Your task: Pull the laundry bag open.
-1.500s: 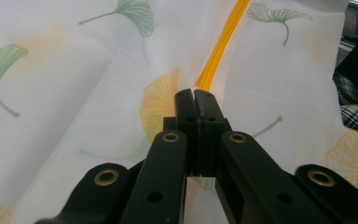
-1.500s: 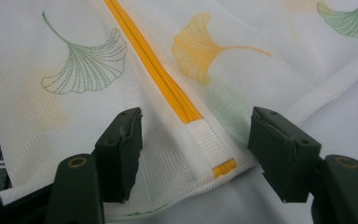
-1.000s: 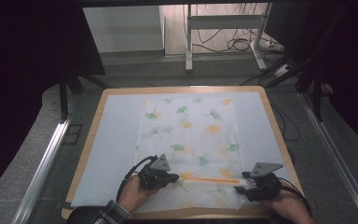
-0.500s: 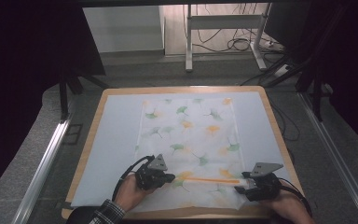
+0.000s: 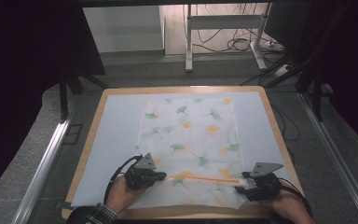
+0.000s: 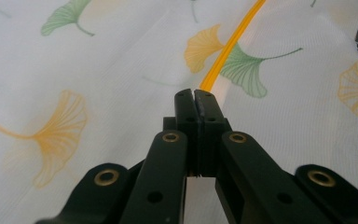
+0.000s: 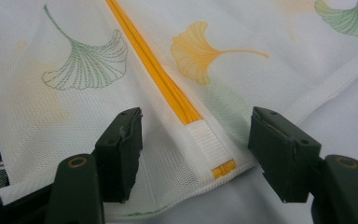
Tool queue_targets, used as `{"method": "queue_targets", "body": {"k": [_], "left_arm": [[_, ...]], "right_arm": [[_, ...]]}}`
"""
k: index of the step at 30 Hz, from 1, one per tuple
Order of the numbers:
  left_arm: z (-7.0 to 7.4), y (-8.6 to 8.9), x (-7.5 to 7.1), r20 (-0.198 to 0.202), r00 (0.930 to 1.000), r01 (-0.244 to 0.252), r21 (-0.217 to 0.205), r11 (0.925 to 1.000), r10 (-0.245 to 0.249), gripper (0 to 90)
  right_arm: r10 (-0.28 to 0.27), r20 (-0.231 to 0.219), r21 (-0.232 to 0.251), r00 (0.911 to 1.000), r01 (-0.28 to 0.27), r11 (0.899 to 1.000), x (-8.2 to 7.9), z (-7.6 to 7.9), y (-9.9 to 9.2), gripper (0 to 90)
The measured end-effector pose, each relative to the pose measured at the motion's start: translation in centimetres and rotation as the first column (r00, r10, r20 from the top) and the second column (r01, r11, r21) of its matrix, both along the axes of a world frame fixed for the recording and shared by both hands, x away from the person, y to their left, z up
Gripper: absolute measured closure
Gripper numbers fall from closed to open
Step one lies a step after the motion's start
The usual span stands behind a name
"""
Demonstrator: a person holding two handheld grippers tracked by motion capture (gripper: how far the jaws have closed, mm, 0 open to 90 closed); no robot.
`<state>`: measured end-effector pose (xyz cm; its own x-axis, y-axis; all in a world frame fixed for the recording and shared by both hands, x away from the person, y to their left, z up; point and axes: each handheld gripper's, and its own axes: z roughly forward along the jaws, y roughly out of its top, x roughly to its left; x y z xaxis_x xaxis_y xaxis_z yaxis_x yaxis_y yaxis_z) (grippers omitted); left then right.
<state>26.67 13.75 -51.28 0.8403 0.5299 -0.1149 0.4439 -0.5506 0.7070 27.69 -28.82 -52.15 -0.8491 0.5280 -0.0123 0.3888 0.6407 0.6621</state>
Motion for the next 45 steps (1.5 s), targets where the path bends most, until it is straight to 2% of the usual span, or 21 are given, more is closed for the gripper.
{"method": "queue_targets", "body": {"k": [5,9,11,18,25,45], "left_arm": [[-0.2,0.9,-0.4,-0.004,0.9999,-0.01,0.0,1.0,0.01,90.0],[-0.1,1.7,-0.7,0.009,0.9997,-0.024,0.009,0.9997,0.024,90.0],[-0.1,2.2,-0.9,0.003,0.9994,-0.034,-0.003,0.9994,0.034,90.0],[-0.1,3.7,-1.5,0.01,0.9982,-0.06,0.023,0.998,0.059,90.0],[-0.1,5.5,-2.0,0.015,0.9945,-0.104,0.015,0.9944,0.104,90.0],[-0.6,8.0,-3.0,0.011,0.9837,-0.18,0.035,0.9831,0.179,90.0]], "right_arm": [[0.0,0.0,-0.001,1.0,0.0,1.0,0.0,0.0,0.0,35.0],[0.0,0.001,-0.001,1.0,0.0,1.0,0.0,0.0,0.0,34.9],[0.0,0.002,0.0,1.0,0.0,1.0,0.0,0.0,0.0,34.9],[0.0,0.004,-0.001,1.0,0.0,1.0,0.0,0.0,0.0,34.9],[0.0,0.004,-0.001,1.0,0.0,1.0,0.0,0.0,0.0,34.9],[-0.004,0.003,-0.002,1.0,0.004,1.0,-0.1,0.0,0.0,34.9]]}}
